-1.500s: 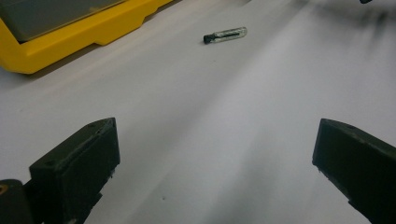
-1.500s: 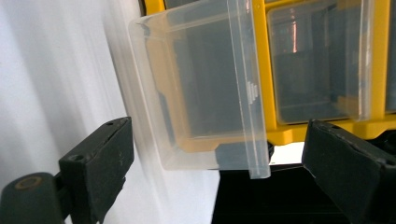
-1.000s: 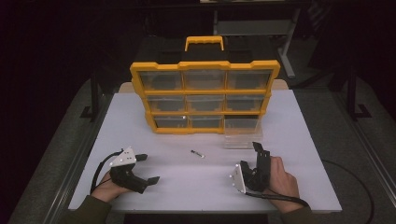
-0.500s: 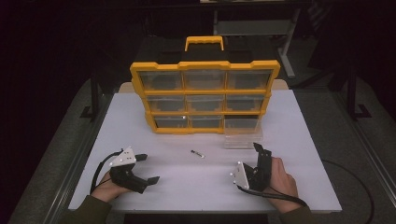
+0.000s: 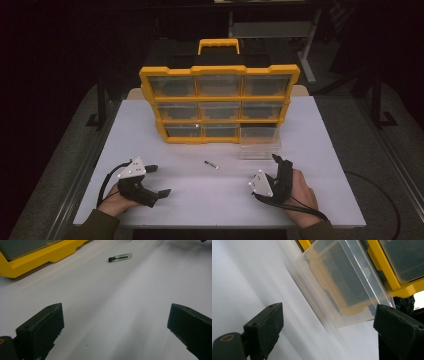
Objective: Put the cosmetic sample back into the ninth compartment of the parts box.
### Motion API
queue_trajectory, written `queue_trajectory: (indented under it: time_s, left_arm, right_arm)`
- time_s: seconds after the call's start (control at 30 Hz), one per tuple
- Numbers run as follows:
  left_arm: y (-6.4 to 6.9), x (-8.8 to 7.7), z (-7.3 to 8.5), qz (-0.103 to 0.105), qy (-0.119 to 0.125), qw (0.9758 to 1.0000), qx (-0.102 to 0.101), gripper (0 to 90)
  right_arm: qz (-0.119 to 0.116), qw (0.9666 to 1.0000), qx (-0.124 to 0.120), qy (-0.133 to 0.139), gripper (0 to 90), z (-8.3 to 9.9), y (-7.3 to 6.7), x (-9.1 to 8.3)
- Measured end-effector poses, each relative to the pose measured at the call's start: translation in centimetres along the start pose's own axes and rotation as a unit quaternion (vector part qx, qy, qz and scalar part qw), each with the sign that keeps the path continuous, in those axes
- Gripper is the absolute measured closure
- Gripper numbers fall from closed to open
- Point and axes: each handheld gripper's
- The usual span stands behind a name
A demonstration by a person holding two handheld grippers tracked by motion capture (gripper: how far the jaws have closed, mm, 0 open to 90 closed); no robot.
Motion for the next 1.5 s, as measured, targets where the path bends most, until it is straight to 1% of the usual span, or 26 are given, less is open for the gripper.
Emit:
queue_trajectory:
  time_s: [0.13, 0.17, 0.23, 0.33, 0.4, 0.43, 0.47, 0.5, 0.53, 0.57, 0.6, 0.63, 0.73, 0.83, 0.87, 0.9, 1.03, 1.1, 1.27, 1.5]
  left_arm:
    - [0.0, -0.1, 0.0, 0.000, 0.000, 1.0000, 0.000, 0.5]
    - [0.0, -0.1, 0.0, 0.000, 0.000, 1.0000, 0.000, 0.5]
    - [0.0, 0.0, 0.0, 0.000, 0.001, 1.0000, 0.000, 0.5]
    - [0.0, 0.0, 0.0, 0.000, 0.000, 1.0000, 0.000, 0.5]
    - [0.0, 0.0, 0.0, 0.000, 0.001, 1.0000, 0.000, 0.5]
    - [0.0, 0.0, 0.0, 0.000, 0.001, 1.0000, 0.000, 0.5]
    - [0.0, 0.0, 0.0, 0.000, 0.001, 1.0000, -0.001, 0.5]
    - [0.0, 0.0, 0.0, 0.000, 0.001, 1.0000, -0.001, 0.5]
    - [0.0, 0.0, 0.0, 0.000, 0.001, 1.0000, 0.000, 0.5]
    - [0.0, 0.0, 0.0, -0.001, 0.001, 1.0000, 0.000, 0.5]
    - [0.0, 0.0, 0.0, 0.000, 0.001, 1.0000, 0.000, 0.5]
    - [0.0, 0.0, 0.0, 0.000, 0.001, 1.0000, 0.000, 0.5]
    - [0.0, 0.0, 0.0, 0.000, 0.001, 1.0000, -0.001, 0.5]
    - [0.0, 0.0, 0.0, 0.001, 0.001, 1.0000, -0.002, 0.5]
    - [0.0, 0.0, 0.0, 0.000, 0.001, 1.0000, -0.001, 0.5]
    - [0.0, 0.0, 0.0, 0.001, 0.001, 1.0000, -0.001, 0.5]
    - [0.0, 0.0, 0.0, 0.000, 0.001, 1.0000, -0.004, 0.5]
    - [0.0, 0.0, 0.0, 0.000, 0.002, 1.0000, -0.005, 0.5]
    - [0.0, 0.0, 0.0, 0.000, 0.001, 1.0000, -0.002, 0.5]
    - [0.0, 0.0, 0.0, 0.000, 0.000, 1.0000, -0.004, 0.5]
  right_arm:
    - [-0.006, 1.0000, 0.006, -0.001, 8.6, 0.1, 0.2, 0.0]
    - [-0.010, 0.9999, 0.012, -0.001, 8.6, 0.1, 0.3, 0.0]
    - [-0.011, 0.9998, 0.015, -0.001, 8.6, 0.1, 0.3, 0.0]
    - [-0.021, 0.9995, 0.023, 0.000, 8.6, 0.2, 0.5, 0.0]
    - [-0.025, 0.9992, 0.032, 0.000, 8.6, 0.2, 0.6, 0.1]
    - [-0.030, 0.9987, 0.042, 0.001, 8.6, 0.3, 0.7, 0.1]
    - [-0.034, 0.9984, 0.046, 0.002, 8.6, 0.3, 0.8, 0.1]
    - [-0.039, 0.9974, 0.061, 0.004, 8.6, 0.3, 0.9, 0.0]
    - [-0.042, 0.9970, 0.065, 0.004, 8.6, 0.4, 1.1, 0.0]
    - [-0.044, 0.9959, 0.078, 0.007, 8.6, 0.4, 1.1, 0.1]
    - [-0.048, 0.9953, 0.083, 0.008, 8.6, 0.5, 1.2, 0.1]
    - [-0.052, 0.9942, 0.094, 0.011, 8.6, 0.5, 1.3, 0.1]
    - [-0.060, 0.9921, 0.109, 0.012, 8.6, 0.6, 1.5, 0.2]
    - [-0.071, 0.9893, 0.127, 0.015, 8.6, 0.7, 1.8, 0.2]
    - [-0.073, 0.9889, 0.128, 0.017, 8.6, 0.8, 1.9, 0.2]
    - [-0.077, 0.9871, 0.139, 0.016, 8.6, 0.8, 1.9, 0.2]
    - [-0.094, 0.9810, 0.168, 0.024, 8.7, 0.9, 2.3, 0.3]
    - [-0.102, 0.9770, 0.186, 0.024, 8.7, 1.0, 2.4, 0.3]
    - [-0.117, 0.9707, 0.208, 0.026, 8.6, 1.3, 2.8, 0.4]
    - [-0.140, 0.9582, 0.247, 0.030, 8.7, 1.6, 3.3, 0.5]
Point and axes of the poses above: each handheld gripper's, and its own axes: x roughly forward along the jaws, z roughly out of its underside, y roughly to its right, and after that the axes turned 2 degrees about -x, right-handed
